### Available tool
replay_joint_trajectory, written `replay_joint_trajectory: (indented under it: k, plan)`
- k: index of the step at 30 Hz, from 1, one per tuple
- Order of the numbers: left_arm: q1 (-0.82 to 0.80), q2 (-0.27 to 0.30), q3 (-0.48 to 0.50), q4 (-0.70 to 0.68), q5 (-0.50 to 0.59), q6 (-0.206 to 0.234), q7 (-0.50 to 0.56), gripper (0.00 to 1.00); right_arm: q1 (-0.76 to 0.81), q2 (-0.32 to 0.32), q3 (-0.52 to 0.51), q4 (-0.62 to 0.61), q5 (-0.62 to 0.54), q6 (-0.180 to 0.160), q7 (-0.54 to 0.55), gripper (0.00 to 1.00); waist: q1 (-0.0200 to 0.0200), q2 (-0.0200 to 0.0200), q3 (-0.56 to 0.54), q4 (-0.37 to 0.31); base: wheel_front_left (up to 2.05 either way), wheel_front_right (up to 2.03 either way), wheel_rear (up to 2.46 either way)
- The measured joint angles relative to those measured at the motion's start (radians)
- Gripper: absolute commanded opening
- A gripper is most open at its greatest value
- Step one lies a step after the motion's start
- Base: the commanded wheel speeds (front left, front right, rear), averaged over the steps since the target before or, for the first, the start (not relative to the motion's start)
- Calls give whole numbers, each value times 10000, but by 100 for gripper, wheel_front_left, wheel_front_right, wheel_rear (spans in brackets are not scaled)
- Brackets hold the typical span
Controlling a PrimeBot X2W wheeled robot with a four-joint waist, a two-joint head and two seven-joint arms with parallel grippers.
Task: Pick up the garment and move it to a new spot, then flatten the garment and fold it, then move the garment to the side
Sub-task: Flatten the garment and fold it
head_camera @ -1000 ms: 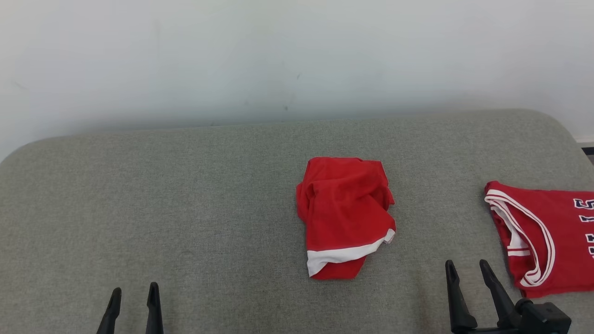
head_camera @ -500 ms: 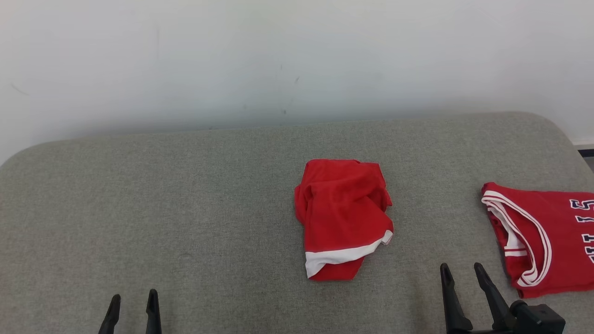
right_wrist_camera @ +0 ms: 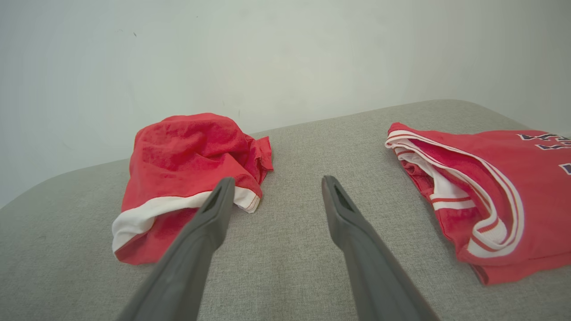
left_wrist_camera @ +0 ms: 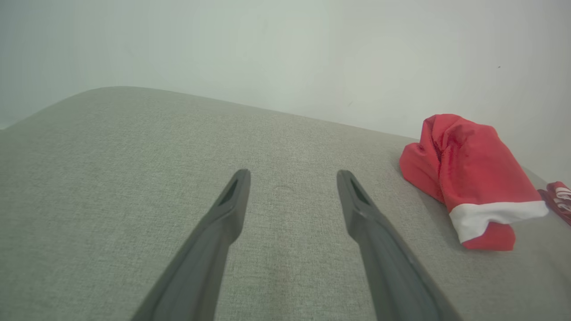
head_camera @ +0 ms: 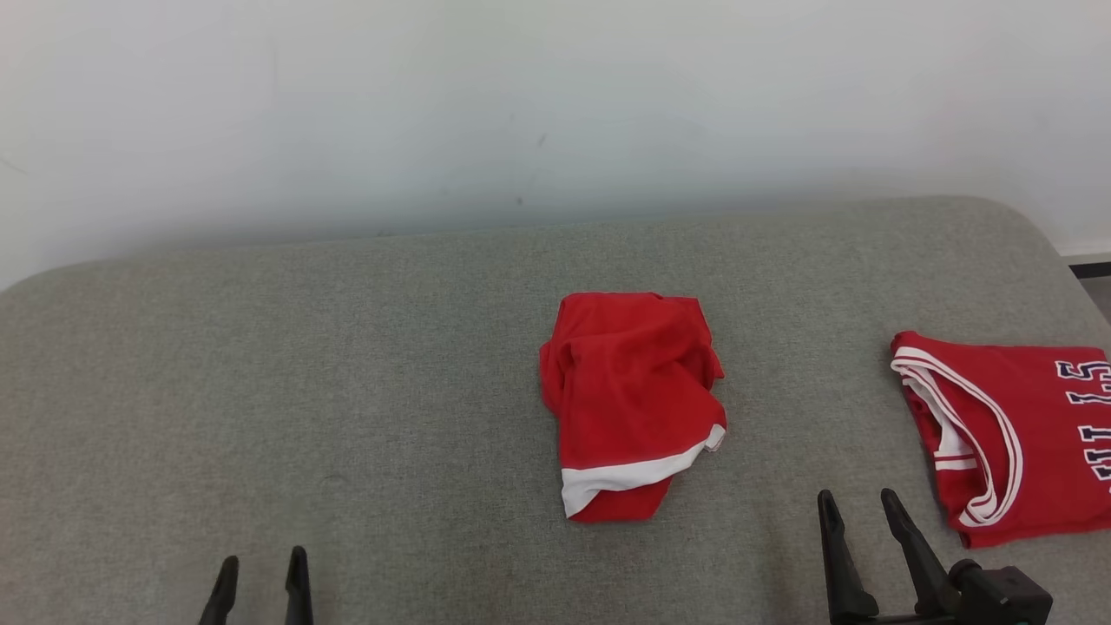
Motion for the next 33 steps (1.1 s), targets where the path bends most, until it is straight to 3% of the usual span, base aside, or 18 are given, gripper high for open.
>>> replay_joint_trajectory:
  k: [5,13,25,33]
  plan:
    - [-93,4,-382,155,-174,-10,-2,100,-71,-2,73,-12,2,0,4,100,0,0,50,-109,0,0,0]
    - [-936,-6,-1850,1269,-579,-96,-2,100,-330,-8,341,12,23,0,-12,100,0,0,245,-622,0,0,0]
    - [-2281,-19,-3085,2658,-1181,186,-2,100,-674,0,608,25,100,0,-104,100,1,1,724,-2121,0,0,0]
    - [-2710,-25,-3147,3490,-1177,378,-2,100,-823,25,591,142,121,0,-268,100,0,0,1245,-3076,0,0,0]
